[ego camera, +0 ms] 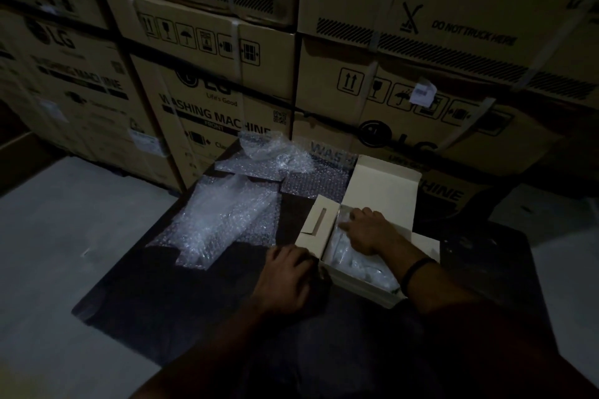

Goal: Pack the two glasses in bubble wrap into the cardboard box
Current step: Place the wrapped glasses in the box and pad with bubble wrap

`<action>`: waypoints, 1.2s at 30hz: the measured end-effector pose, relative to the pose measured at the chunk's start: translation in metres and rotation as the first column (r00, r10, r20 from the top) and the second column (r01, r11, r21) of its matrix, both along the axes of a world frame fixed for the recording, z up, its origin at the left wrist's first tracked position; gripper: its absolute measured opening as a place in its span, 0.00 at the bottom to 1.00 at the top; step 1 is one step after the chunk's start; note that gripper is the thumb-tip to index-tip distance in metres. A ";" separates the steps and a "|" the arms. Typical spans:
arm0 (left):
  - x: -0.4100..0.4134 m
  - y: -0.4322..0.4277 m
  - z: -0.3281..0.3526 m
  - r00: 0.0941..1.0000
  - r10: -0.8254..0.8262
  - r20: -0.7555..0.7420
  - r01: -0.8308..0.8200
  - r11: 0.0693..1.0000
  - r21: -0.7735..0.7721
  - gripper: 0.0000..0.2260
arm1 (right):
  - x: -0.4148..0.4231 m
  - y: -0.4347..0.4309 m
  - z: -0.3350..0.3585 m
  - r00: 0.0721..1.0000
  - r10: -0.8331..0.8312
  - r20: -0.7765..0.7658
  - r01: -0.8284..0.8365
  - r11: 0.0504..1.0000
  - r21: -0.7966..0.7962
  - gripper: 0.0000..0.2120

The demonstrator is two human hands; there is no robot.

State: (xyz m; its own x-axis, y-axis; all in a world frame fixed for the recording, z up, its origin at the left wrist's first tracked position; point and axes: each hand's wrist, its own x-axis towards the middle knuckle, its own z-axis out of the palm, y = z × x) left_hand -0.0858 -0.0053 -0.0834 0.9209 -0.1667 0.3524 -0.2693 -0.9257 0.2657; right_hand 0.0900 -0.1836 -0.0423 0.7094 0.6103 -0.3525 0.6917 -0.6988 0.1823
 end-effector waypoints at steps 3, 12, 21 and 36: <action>-0.012 0.033 -0.006 0.969 0.231 -0.085 -0.233 0.973 -0.006 0.17 | -0.019 0.004 0.009 0.999 -0.052 0.006 0.050 0.980 0.195 0.24; -0.007 0.117 -0.006 0.745 0.557 -0.366 -0.589 0.808 0.031 0.23 | -0.126 0.048 -0.007 0.989 -0.086 -0.120 0.140 0.805 0.576 0.29; 0.006 0.135 -0.009 0.738 0.530 -0.417 -0.399 0.842 0.364 0.15 | -0.148 0.055 -0.026 0.984 -0.135 -0.114 0.171 0.890 0.423 0.32; 0.035 0.146 0.062 0.963 0.145 -0.228 -0.265 0.670 -0.693 0.06 | -0.140 0.058 -0.018 0.846 -0.252 -0.469 0.494 0.700 0.516 0.27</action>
